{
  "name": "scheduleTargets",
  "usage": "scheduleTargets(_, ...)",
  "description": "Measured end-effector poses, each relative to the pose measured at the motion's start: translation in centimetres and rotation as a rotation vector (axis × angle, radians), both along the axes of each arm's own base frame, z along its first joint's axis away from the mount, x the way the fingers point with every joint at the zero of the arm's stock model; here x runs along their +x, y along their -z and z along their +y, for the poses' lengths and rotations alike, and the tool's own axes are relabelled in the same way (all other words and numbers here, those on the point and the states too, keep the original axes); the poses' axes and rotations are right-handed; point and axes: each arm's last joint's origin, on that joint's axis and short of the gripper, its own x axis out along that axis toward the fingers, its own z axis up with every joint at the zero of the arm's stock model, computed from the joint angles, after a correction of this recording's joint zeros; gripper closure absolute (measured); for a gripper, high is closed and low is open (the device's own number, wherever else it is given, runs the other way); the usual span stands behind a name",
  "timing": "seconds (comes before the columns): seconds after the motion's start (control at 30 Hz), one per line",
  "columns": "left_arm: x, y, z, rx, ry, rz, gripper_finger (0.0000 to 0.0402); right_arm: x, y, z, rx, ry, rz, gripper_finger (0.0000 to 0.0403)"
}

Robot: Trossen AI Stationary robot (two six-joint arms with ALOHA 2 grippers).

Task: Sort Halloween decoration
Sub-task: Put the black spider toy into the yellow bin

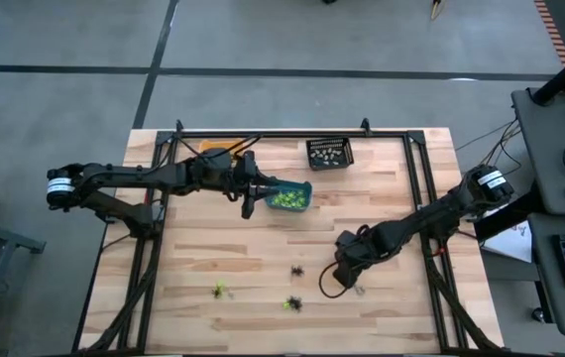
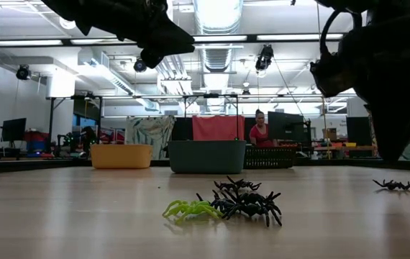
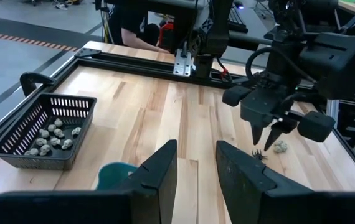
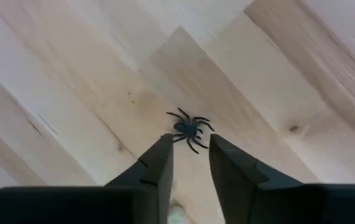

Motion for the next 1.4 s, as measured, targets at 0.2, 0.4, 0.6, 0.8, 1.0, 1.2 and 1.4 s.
scheduleTargets(0.2, -0.1, 0.2, 0.0, -0.018, -0.004, 0.023, 0.0308, 0.1, 0.3, 0.1, 0.002, 0.055, 0.014, 0.0268)
scheduleTargets(0.4, -0.1, 0.4, -0.1, -0.033, -0.005, 0.040, 0.0308, 0.5, 2.4, 0.3, -0.011, 0.043, 0.086, 0.0244)
scheduleTargets(0.6, -0.1, 0.3, -0.1, -0.031, -0.005, 0.033, 0.0308, 1.1, 3.3, 0.6, -0.021, -0.051, 0.067, 0.0243)
scheduleTargets(0.8, -0.1, 0.3, -0.1, -0.031, -0.005, 0.034, 0.0308, 1.2, 3.5, 0.6, -0.054, -0.093, 0.044, 0.0269)
scheduleTargets(1.0, -0.1, 0.3, -0.1, -0.031, -0.005, 0.034, 0.0308, 1.3, 3.5, 0.5, -0.067, -0.092, 0.034, 0.0329)
scheduleTargets(1.2, -0.1, 0.4, -0.1, -0.031, -0.005, 0.035, 0.0308, 1.3, 3.4, 0.5, -0.081, -0.101, 0.024, 0.0383)
scheduleTargets(1.4, -0.1, 0.4, -0.1, -0.032, -0.005, 0.036, 0.0308, 1.2, 2.7, 0.2, -0.124, -0.128, -0.007, 0.0394)
